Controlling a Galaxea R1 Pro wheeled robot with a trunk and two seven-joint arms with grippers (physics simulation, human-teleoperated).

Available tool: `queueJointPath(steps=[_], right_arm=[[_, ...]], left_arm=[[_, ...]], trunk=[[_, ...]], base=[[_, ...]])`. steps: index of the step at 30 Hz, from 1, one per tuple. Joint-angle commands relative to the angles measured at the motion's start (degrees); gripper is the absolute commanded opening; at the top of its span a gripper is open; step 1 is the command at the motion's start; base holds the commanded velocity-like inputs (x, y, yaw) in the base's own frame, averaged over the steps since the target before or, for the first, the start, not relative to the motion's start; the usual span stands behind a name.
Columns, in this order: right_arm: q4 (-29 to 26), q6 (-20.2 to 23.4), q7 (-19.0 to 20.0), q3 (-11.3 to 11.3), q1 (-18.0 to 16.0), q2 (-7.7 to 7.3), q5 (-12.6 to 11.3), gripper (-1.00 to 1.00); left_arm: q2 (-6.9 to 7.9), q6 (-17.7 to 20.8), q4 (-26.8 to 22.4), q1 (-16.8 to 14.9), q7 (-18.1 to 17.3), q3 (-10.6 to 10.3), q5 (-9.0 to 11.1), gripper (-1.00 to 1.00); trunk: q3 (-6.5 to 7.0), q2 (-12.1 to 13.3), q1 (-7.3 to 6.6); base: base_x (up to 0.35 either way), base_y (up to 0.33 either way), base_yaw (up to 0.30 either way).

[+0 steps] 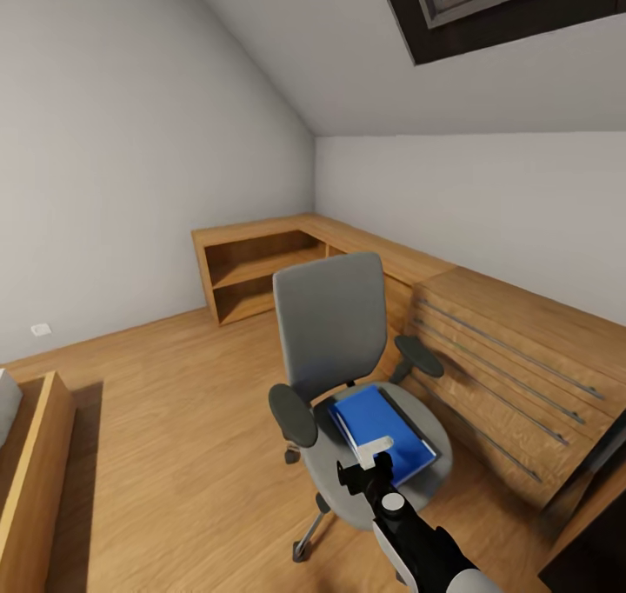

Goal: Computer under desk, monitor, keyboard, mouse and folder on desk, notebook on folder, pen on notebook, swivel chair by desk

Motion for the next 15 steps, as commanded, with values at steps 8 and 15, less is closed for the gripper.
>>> queueJointPath(steps=[8,15], right_arm=[[0.0,0.0,-0.4,0.3,-0.1,-0.19,-0.2,1.00],[0.1,-0.1,-0.3,0.3,-0.1,-0.31,-0.3,1.00]], left_arm=[[0.07,-0.3,0.1,0.0,0.3,-0.3,0.5,1.00],[0.12,-0.7,2.6,0.0,0.2,-0.3,0.1,1.00]], trunk=[[-1.30,-2.8,1.54],[-1.30,-2.8,1.54]], base=[[0.000,0.000,0.001],[0.015,0.000,0.000]])
